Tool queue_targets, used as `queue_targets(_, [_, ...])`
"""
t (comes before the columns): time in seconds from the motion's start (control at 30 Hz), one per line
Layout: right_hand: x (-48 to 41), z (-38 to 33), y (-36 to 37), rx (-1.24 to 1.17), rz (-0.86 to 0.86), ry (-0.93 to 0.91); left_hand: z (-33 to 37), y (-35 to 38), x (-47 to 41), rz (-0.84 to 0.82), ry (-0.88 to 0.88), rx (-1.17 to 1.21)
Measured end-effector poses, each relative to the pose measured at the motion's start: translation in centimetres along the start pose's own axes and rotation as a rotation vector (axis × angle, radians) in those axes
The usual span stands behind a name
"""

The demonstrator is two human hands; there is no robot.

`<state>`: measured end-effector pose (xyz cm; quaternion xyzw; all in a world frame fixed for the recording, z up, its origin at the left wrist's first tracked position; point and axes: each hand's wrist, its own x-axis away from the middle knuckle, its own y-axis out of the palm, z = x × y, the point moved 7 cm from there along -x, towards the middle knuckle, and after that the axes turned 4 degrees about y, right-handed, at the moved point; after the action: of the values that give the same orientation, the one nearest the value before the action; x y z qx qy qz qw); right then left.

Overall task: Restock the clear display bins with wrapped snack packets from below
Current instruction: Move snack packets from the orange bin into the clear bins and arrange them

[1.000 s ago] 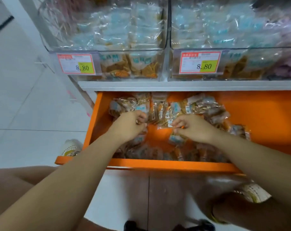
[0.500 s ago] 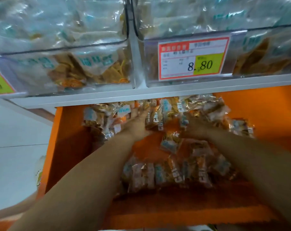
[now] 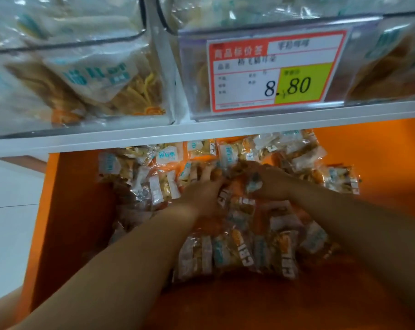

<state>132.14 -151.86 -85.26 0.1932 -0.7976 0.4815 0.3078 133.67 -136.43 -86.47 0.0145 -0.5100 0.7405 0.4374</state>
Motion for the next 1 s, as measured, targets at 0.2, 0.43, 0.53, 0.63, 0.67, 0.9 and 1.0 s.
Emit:
queue_targets(0.2, [0.9, 0.5, 0.5, 0.0, -0.111, 0.014, 0.0, 0.7, 1.6, -0.037, 0.026, -0.184])
queue_targets(0.43, [0.9, 0.5, 2.2, 0.1, -0.031, 0.065, 0.0, 1.2, 2.0, 0.035, -0.001, -0.241])
queue_targets(0.53, [0.6, 0.5, 2.3, 0.109, -0.001, 0.074, 0.2, 1.0, 1.8, 0.036, -0.011, -0.238])
queue_targets(0.63, [0.3, 0.3, 2.2, 0.057, 0.021, 0.063, 0.2, 0.9, 1.6, 0.081, -0.01, -0.179])
queue_targets(0.67, [0.1, 0.1, 2.2, -0.018, 0.024, 0.041, 0.1, 0.8, 1.5, 0.106, -0.011, -0.139])
queue_targets(0.9, [-0.6, -0.2, 2.1, -0.575, 0.054, -0.005, -0.2, -0.9, 1.1, 0.228, 0.02, -0.006])
queue_targets(1.0, [-0.7, -0.2, 1.4, -0.721, 0.114, -0.012, -0.7, -1.7, 1.5, 0.262, 0.028, 0.009])
